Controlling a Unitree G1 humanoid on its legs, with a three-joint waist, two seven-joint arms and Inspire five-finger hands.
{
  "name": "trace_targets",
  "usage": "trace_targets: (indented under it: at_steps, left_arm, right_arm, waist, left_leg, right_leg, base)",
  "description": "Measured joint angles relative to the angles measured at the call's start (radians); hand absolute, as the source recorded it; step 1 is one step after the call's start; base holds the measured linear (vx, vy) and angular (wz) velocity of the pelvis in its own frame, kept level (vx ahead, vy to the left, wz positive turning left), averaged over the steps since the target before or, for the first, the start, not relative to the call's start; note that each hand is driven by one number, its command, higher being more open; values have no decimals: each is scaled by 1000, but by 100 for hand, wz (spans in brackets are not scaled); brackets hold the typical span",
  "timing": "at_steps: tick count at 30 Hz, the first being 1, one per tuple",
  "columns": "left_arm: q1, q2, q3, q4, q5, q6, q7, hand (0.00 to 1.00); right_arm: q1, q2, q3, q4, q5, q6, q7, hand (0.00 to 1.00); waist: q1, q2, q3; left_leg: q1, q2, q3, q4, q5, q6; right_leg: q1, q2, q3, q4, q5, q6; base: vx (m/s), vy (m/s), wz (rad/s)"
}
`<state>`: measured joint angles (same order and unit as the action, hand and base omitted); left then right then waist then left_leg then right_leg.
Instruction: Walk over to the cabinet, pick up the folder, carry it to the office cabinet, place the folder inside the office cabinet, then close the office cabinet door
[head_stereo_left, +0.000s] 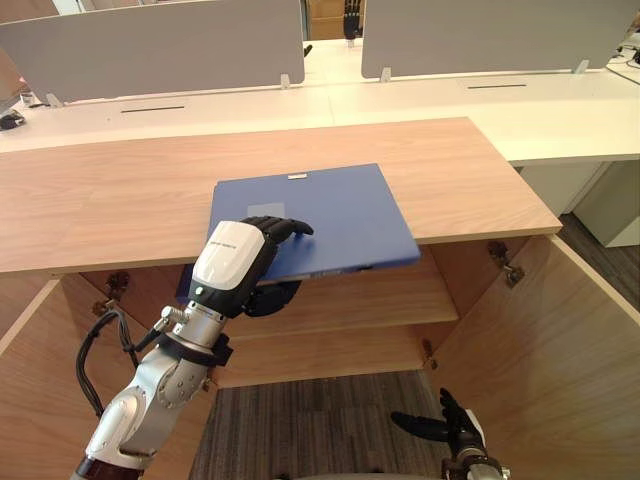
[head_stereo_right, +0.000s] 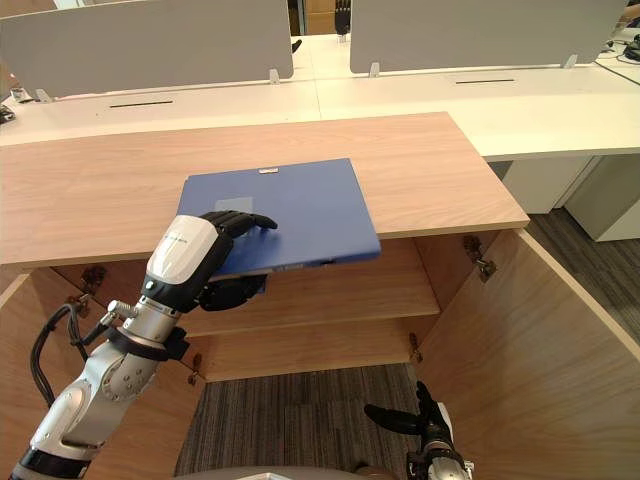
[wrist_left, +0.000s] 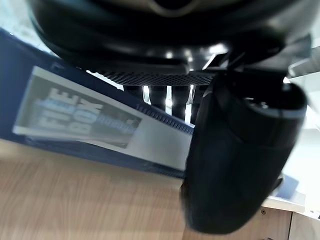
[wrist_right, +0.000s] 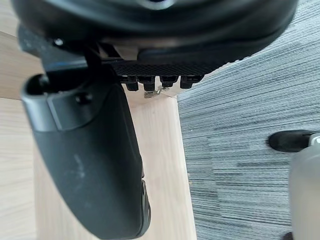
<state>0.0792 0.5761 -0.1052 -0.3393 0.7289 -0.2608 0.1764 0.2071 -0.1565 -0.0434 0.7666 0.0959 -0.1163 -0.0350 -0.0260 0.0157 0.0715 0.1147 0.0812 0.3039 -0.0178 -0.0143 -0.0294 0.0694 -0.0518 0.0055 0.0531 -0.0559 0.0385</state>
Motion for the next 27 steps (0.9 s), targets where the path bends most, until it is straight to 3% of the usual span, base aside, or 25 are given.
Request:
trace_targets:
  at_steps: [5,13,19,23,27]
  left_arm:
    - [-16,-10,13,-25,-2,-4,-1,0]
    - [69,-100,20,-190,-190,-38,-85,0]
    - [139,-234,11,-316,-634,-88,-137,0]
    - [194,-285,17,-328,-912,-79,-191,0]
    - [241,-307,16,-330,-1192,-31,-278,0]
  right_arm:
    - [4,7,-13,-30,4,1,4,100]
    - [43,61,-32,-456,95,-5,7,100]
    - [94,129,-40,-794,205,-28,30,100]
    - [131,129,-52,-982,288,-35,51,100]
    - [128,113,-77,-1149,375,-76,85,100]
  waist:
    - [-1,-3,-8]
    - [-7,-15,0]
    - [-14,-20,13]
    - [-17,-20,21]
    - [-19,-19,26]
  left_leg:
    - [8,-5,9,-15,0,0]
    - [7,-10,11,-17,-4,5]
    - [9,-14,23,-15,-12,8]
    - [9,-15,44,-14,-18,7]
    - [10,-16,61,-11,-25,10]
  right_leg:
    - [-3,-1,14,-7,3,4]
    - [-4,-4,19,-12,7,6]
    - [-5,-8,31,-19,11,10]
    - [-15,-7,52,-20,14,14]
    - [-21,-7,69,-21,17,19]
  base:
    - [-11,-3,-8]
    - [2,0,0]
    - [-14,-2,-5]
    - [-10,-3,-16]
    - [6,-6,-12]
